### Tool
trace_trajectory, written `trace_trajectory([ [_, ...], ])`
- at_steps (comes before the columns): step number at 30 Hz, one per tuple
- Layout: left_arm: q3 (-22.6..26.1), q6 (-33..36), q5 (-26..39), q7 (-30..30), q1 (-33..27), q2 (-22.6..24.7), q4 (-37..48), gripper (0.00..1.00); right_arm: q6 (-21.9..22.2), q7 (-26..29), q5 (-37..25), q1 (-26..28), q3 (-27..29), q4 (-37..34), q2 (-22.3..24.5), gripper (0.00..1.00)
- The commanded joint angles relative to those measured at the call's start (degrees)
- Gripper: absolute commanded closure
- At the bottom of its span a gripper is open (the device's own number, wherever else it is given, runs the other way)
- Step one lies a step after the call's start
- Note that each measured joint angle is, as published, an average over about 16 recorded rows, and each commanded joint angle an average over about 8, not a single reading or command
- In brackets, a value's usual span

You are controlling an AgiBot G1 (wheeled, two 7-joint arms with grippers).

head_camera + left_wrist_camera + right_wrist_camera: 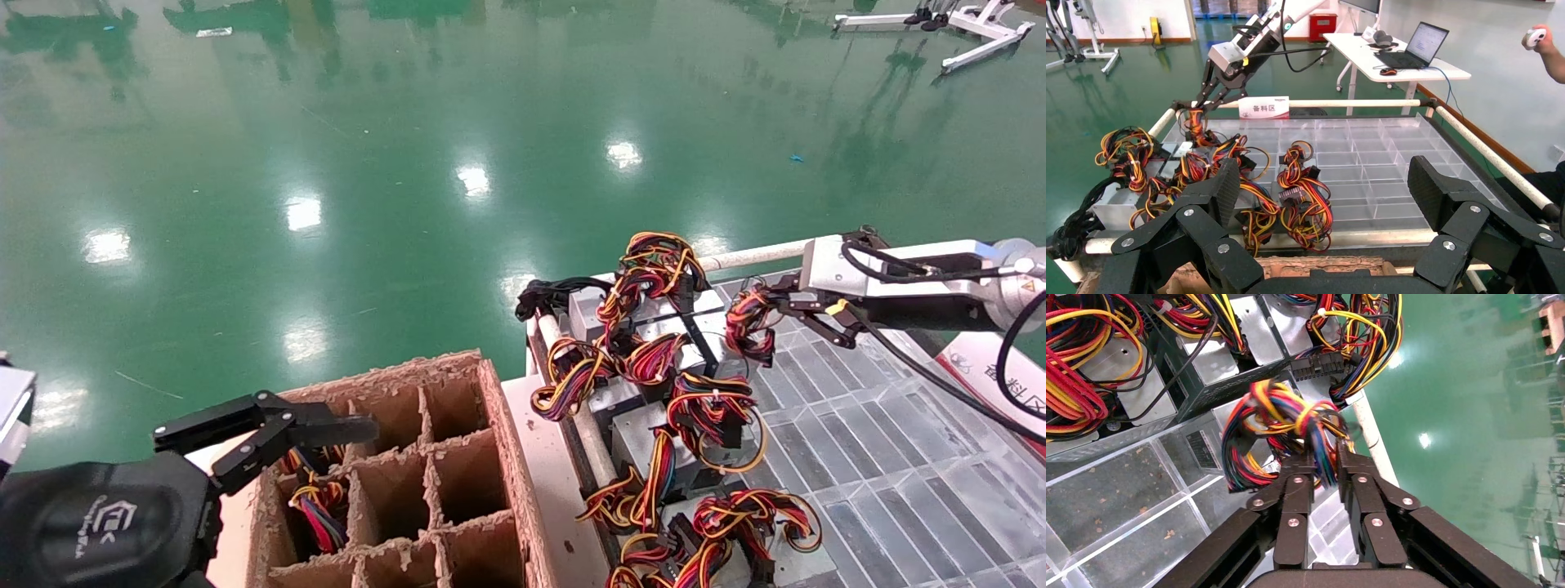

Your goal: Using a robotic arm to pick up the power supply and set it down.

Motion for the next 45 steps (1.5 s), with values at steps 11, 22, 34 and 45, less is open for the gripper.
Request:
trace_trajectory([
  [11, 0.0, 0.0, 0.0, 0.0, 0.0, 0.0, 0.0, 0.00, -1.5, 3.1, -2.3, 2.0, -1.6, -0.8, -1.7, 0.00],
  [22, 0.1, 0.0, 0.0, 0.0, 0.0, 0.0, 0.1, 0.00, -5.6, 7.6, -4.4, 7.3, -3.0, -2.4, -3.0, 0.00],
  [34, 0.1, 0.0, 0.0, 0.1, 0.0, 0.0, 0.1, 0.00, -8.9, 14.2, -1.1, 2.2, 2.1, 5.9, -0.3, 0.00],
  [45, 0.1, 0.0, -0.1, 0.1, -0.1, 0.0, 0.1, 0.00, -11.6, 22.0, 5.2, -9.0, 10.9, 20.3, 4.5, 0.00],
])
